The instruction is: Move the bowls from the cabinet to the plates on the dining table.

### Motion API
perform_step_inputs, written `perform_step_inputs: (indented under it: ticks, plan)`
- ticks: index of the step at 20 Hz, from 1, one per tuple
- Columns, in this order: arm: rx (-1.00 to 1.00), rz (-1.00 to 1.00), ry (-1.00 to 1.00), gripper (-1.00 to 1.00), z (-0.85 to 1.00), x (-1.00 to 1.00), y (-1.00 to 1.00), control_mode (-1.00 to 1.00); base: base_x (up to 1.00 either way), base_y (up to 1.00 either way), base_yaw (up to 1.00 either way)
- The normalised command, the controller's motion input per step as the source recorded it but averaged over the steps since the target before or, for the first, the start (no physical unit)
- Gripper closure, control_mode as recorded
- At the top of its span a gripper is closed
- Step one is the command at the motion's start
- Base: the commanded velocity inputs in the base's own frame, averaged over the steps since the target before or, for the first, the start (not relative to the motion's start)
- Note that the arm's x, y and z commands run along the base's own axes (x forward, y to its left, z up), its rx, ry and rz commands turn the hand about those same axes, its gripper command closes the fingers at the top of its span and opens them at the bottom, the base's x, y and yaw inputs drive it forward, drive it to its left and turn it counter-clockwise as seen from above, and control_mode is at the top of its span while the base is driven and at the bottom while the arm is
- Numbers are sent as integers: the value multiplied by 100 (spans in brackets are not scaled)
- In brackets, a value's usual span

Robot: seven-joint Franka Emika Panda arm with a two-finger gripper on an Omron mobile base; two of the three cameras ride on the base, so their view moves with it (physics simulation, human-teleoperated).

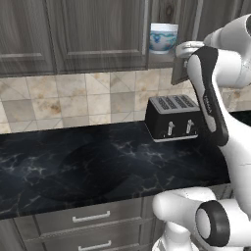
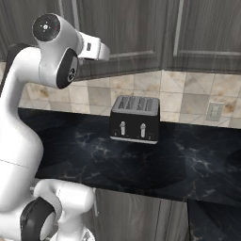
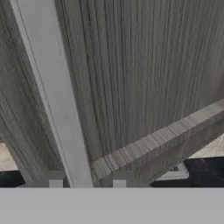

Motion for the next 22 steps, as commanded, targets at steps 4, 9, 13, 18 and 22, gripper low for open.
perform_step_inputs:
  ticks: [4, 9, 13, 18, 22]
  plan:
    - [0, 0, 0, 100, -11, -58, -82, -100, 0, 0, 0]
    - [0, 0, 0, 100, -14, -49, -86, -100, 0, 0, 0]
    - [0, 1, 0, 100, -10, -42, -83, -100, 0, 0, 0]
    - [0, 2, 0, 100, -2, -38, -74, -100, 0, 0, 0]
    - [0, 1, 0, 100, 0, -16, -23, -100, 0, 0, 0]
